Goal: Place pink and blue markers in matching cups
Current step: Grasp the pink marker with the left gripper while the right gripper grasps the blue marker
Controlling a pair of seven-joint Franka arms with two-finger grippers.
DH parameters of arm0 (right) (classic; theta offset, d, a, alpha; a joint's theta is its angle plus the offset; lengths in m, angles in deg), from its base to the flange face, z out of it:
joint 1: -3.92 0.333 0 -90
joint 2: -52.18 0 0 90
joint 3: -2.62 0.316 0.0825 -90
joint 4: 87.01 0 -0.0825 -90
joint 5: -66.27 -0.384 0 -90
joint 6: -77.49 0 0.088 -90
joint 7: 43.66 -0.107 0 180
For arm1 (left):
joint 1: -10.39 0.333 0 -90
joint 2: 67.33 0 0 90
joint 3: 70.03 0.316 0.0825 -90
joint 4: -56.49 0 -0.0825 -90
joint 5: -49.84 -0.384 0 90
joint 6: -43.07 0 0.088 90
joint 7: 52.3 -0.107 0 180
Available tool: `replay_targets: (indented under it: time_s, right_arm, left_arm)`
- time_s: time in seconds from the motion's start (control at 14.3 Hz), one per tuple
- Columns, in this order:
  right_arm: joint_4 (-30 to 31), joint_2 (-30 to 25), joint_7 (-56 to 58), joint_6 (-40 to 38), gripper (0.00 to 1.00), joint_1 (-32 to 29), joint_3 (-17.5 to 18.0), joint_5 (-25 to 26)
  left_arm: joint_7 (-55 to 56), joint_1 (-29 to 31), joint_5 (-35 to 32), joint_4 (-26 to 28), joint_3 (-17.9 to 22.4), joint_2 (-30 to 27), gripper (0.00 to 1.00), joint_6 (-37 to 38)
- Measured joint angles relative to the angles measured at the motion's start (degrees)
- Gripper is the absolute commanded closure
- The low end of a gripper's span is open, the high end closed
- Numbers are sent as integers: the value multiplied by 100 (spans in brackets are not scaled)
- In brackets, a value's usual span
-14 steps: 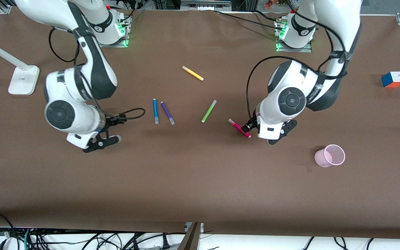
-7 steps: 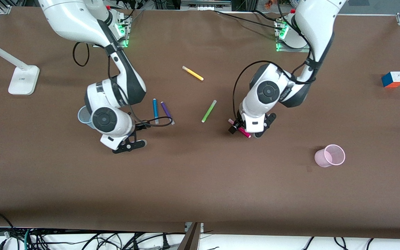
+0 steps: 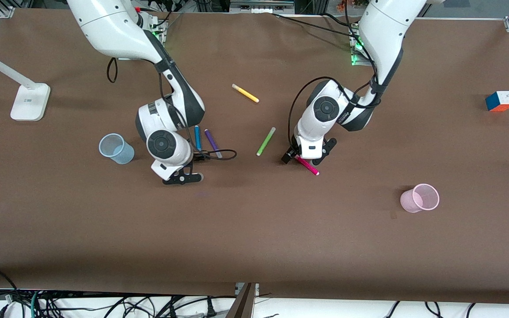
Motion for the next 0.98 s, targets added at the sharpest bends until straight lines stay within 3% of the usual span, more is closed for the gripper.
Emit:
replay_targets:
  time_s: [0.14, 0.28, 0.35, 0.56, 0.63, 0.77, 0.98]
  right_arm:
    - [184, -5, -54, 110, 0, 27, 76, 0]
    - [331, -30, -63, 171, 0, 28, 124, 0]
    - [402, -50, -67, 219, 2, 28, 133, -1]
    - [536, -84, -69, 346, 42, 28, 135, -1]
    - [545, -85, -69, 376, 56, 28, 135, -1]
    - [559, -86, -70, 458, 76, 28, 135, -1]
    - [597, -85, -70, 594, 80, 27, 135, -1]
  left_arm:
    - [0, -4, -124, 0, 5, 92, 0, -74]
    - [-3, -3, -191, -1, 18, 106, 46, -82]
    - [-6, -4, -198, -1, 19, 107, 49, -82]
    - [-2, -4, -199, -2, 30, 102, 78, -81]
    - [-2, -4, -199, -3, 35, 95, 99, -81]
    - [-2, -3, -199, -6, 46, 92, 100, -81]
    - [-2, -3, -200, -41, 54, 67, 100, -80]
